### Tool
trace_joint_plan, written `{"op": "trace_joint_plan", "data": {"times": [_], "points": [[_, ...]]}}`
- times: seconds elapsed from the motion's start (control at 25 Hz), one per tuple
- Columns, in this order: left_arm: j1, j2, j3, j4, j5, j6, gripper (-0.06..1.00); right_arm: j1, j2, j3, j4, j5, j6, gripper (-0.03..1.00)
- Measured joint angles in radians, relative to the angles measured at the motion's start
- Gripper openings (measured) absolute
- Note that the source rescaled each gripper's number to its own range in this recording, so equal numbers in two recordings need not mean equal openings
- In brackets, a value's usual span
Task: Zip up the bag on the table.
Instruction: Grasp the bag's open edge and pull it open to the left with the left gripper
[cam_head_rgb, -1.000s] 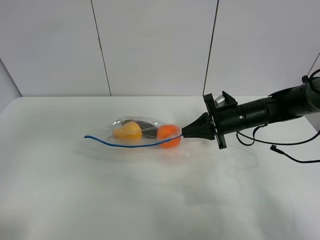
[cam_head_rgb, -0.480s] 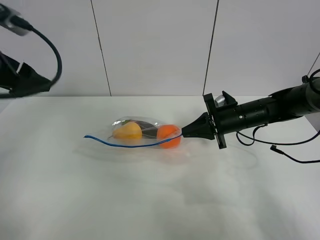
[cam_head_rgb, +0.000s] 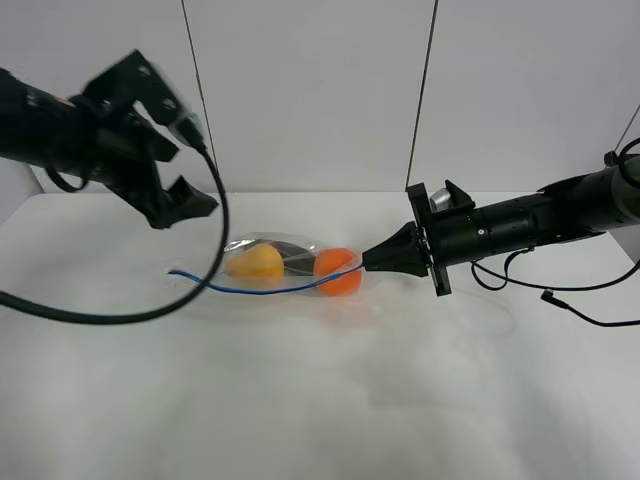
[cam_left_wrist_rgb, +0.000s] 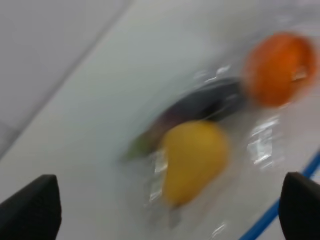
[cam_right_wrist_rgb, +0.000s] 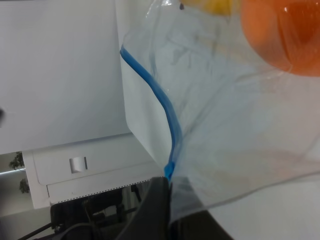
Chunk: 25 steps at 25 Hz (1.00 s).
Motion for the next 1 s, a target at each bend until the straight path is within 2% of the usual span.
{"op": "trace_joint_plan", "data": {"times": [0.28, 0.44, 0.6, 0.76, 1.0], "points": [[-0.243, 0.114, 0.006, -0.002, -0.134, -0.054, 1.0, 0.0, 0.0, 0.0, 0.0, 0.0, 0.001, 0.0], [-0.357, 0.131, 0.084, -0.003, -0.293, -0.07, 1.0, 0.0, 0.0, 0.0, 0.0, 0.0, 0.002, 0.0], [-0.452, 0.148, 0.188, -0.004, -0.501, -0.11, 1.0, 0.0, 0.0, 0.0, 0.001, 0.0, 0.002, 0.0], [-0.515, 0.213, 0.223, -0.005, -0.7, -0.145, 1.0, 0.0, 0.0, 0.0, 0.001, 0.0, 0.002, 0.0], [-0.526, 0.356, 0.227, -0.012, -0.958, -0.154, 1.0, 0.0, 0.0, 0.0, 0.001, 0.0, 0.002, 0.0]]}}
